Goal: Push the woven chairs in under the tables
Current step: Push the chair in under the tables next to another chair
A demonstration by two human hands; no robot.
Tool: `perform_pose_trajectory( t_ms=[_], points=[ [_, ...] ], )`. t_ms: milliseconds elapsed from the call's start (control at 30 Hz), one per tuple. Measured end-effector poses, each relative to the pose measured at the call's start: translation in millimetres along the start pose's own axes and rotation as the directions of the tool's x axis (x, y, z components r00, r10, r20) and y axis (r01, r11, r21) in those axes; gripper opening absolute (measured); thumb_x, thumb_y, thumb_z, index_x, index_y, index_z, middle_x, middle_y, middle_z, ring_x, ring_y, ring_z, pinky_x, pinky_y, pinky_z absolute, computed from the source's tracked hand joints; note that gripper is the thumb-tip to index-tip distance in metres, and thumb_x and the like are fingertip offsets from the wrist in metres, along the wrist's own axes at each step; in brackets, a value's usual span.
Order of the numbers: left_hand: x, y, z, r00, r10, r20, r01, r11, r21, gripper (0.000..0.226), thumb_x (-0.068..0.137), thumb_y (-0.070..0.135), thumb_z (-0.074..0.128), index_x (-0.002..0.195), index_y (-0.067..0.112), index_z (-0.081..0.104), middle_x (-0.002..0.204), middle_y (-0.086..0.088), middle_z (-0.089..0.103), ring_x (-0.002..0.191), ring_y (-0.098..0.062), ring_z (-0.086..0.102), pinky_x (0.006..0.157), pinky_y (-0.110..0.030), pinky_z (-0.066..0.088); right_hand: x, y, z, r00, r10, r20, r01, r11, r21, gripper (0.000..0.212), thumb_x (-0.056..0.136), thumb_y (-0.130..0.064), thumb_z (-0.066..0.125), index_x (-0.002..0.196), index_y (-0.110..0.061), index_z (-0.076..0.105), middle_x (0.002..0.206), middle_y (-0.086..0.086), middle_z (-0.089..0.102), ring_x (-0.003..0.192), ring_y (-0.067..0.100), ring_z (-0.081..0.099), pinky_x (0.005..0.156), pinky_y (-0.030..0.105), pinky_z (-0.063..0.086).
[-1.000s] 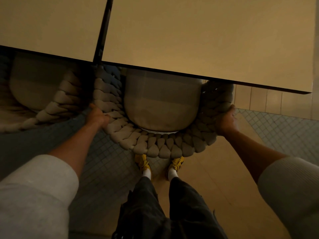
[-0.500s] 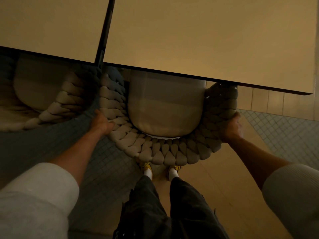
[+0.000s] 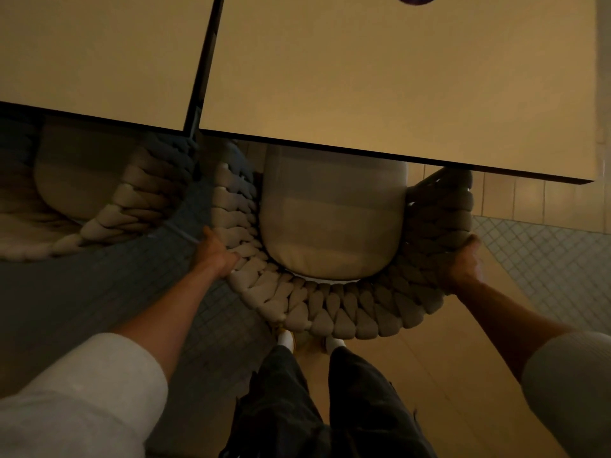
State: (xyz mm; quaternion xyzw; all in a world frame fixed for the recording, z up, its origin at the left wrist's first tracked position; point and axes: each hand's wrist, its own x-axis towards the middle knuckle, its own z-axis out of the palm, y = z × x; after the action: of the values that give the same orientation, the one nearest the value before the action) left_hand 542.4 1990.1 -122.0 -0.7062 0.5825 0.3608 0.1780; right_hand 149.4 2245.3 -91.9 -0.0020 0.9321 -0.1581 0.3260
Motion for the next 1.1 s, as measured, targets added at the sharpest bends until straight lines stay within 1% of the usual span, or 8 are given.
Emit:
perform_pose_trajectory(
  t_ms=[167,300,500,567,667,800,967,1100],
  points=[
    [1,-10,0,0.999,0.042,-0.013,-0.043,0.998,-0.046,0.089,0.085,0.023,0.077,0.153,0.013,0.020,0.140,-0.025,0.056,0.121,-0.043,0.060,0.098,-0.051,0.055,-5,2,-4,0.999,-0.032,0.022,0.033,0.999,-0.030,0.061,0.108,-0.044,0.052,0.158,-0.029,0.020,0.145,0.027,0.052,0.121,0.054,0.058,0.082,0.057,0.054],
    [-6,-12,2,0.998,0.057,-0.007,-0.057,0.997,-0.047,0.077,0.084,0.022,0.078,0.142,0.014,0.029,0.129,-0.026,0.060,0.112,-0.044,0.062,0.093,-0.051,0.056,-5,14,-7,0.996,-0.084,0.017,0.086,0.991,-0.105,0.072,0.100,-0.035,0.068,0.154,-0.029,0.021,0.140,0.028,0.056,0.116,0.055,0.061,0.088,0.066,0.056],
    [-18,-10,14,0.998,0.053,0.039,-0.051,0.998,-0.041,0.078,0.086,0.019,0.077,0.145,0.014,0.027,0.128,-0.019,0.058,0.114,-0.042,0.061,0.088,-0.042,0.052,-10,40,-8,0.998,0.052,-0.022,-0.053,0.998,-0.042,0.046,0.110,-0.037,0.050,0.151,-0.035,0.030,0.139,0.023,0.057,0.104,0.047,0.061,0.084,0.062,0.055],
    [-20,-10,15,0.997,0.056,0.047,-0.053,0.997,-0.063,0.078,0.086,0.018,0.077,0.145,0.018,0.026,0.121,-0.016,0.058,0.109,-0.041,0.063,0.087,-0.044,0.056,-9,41,-10,0.999,0.045,-0.023,-0.046,0.998,-0.033,0.051,0.108,-0.030,0.055,0.152,-0.031,0.030,0.135,0.023,0.057,0.097,0.043,0.060,0.078,0.056,0.054],
    [-22,-15,13,0.997,0.055,0.056,-0.049,0.993,-0.111,0.072,0.081,0.021,0.079,0.130,0.029,0.028,0.115,-0.017,0.063,0.098,-0.040,0.067,0.081,-0.057,0.061,-9,44,-10,0.999,0.042,-0.029,-0.043,0.997,-0.067,0.067,0.102,-0.023,0.064,0.155,-0.032,0.024,0.138,0.026,0.057,0.112,0.055,0.060,0.084,0.062,0.056],
    [-15,-24,17,0.996,0.072,0.045,-0.066,0.989,-0.129,0.069,0.066,0.032,0.076,0.118,0.034,0.030,0.112,-0.017,0.064,0.095,-0.040,0.068,0.076,-0.060,0.061,-15,50,-11,1.000,0.011,-0.027,-0.013,0.996,-0.083,0.073,0.103,-0.024,0.063,0.160,-0.031,0.018,0.141,0.026,0.057,0.117,0.055,0.060,0.086,0.060,0.055],
    [-12,-18,3,0.995,0.088,0.056,-0.081,0.990,-0.118,0.066,0.080,0.020,0.078,0.127,0.028,0.033,0.113,-0.014,0.065,0.097,-0.038,0.067,0.083,-0.056,0.060,-17,39,-11,1.000,-0.024,-0.007,0.023,0.998,-0.055,0.074,0.099,-0.022,0.069,0.156,-0.028,0.023,0.140,0.028,0.056,0.117,0.056,0.059,0.088,0.069,0.056],
    [5,-8,-14,0.995,0.096,0.021,-0.094,0.993,-0.074,0.070,0.083,0.022,0.078,0.138,0.021,0.033,0.124,-0.020,0.063,0.109,-0.042,0.063,0.093,-0.051,0.054,-30,30,-1,0.998,-0.053,-0.021,0.052,0.997,-0.049,0.074,0.094,-0.022,0.073,0.152,-0.024,0.027,0.136,0.025,0.060,0.116,0.055,0.061,0.089,0.066,0.056]
  ],
)
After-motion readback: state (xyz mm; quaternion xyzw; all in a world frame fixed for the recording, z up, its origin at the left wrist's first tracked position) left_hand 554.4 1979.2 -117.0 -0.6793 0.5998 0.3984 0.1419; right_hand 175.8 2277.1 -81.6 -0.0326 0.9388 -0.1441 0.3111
